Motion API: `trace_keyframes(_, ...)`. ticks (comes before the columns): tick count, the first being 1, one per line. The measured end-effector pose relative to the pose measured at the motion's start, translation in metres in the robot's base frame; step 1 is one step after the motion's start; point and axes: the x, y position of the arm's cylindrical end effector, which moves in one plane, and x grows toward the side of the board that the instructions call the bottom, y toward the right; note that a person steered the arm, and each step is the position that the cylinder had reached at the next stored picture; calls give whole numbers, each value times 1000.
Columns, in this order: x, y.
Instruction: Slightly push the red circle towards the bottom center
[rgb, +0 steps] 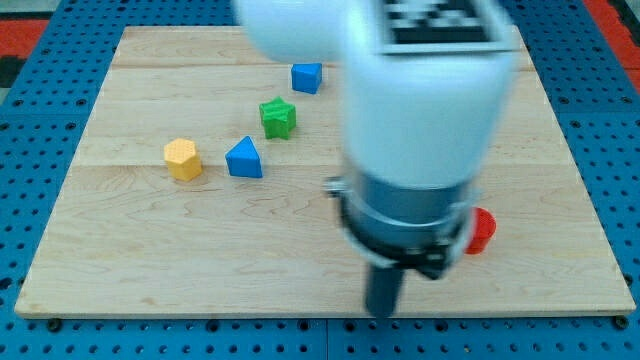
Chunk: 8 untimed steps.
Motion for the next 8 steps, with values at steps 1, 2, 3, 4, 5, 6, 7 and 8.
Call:
trace_keyframes(1, -1, 79)
trace_keyframes(2, -38, 92)
trace_keyframes(3, -75, 129)
trace_keyframes(4, -47, 54)
trace_keyframes(5, -40, -4)
trace_keyframes(6, -73, 47)
trace_keyframes(7, -89, 53)
trace_keyframes(8, -54, -40)
